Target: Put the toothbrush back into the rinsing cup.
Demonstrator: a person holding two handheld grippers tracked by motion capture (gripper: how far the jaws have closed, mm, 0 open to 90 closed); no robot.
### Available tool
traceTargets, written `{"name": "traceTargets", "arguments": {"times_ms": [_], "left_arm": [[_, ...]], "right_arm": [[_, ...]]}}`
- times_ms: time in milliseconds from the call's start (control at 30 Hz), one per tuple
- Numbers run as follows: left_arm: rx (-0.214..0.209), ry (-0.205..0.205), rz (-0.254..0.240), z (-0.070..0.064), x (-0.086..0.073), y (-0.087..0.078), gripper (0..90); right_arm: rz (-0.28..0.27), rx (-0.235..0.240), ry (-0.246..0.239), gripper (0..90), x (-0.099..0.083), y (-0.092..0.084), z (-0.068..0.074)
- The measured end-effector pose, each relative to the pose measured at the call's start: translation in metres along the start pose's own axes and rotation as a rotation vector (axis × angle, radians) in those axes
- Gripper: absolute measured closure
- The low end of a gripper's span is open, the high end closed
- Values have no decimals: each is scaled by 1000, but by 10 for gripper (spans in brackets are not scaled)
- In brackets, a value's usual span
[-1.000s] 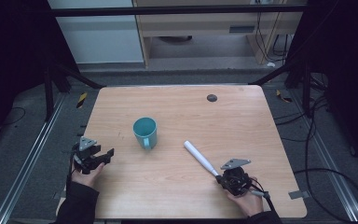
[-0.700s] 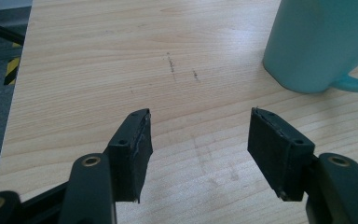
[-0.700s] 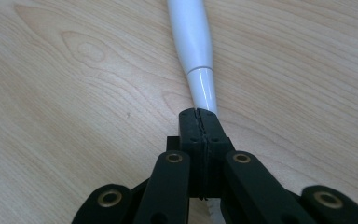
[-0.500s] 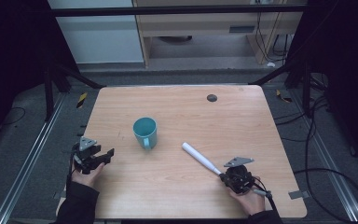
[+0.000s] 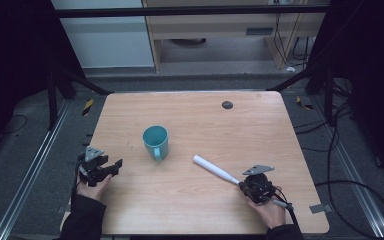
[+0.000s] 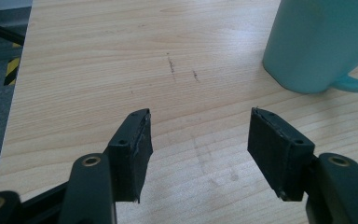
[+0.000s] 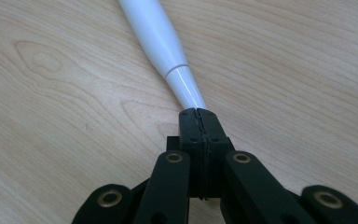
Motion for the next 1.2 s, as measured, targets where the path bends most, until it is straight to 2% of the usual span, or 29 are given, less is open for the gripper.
{"name": "traceTargets", "arguments": {"times_ms": [567,1200], "left_arm": [[-1,0,0,0,0,0,394],[0,2,4,0,0,1,395]], "right_arm": [[1,-48,25,900,8,9,-11],[-24,-87,42,900,22,19,-25]]}}
Point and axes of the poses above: each handheld gripper's, and its own axes: y roughly forward along the jaws, x roughly out of its top, z roughly to its left, the point moved 1 cm from there along y, roughly forward along the jaws, and after that the axes turned 3 degrees about -z, right-handed, at the moved point
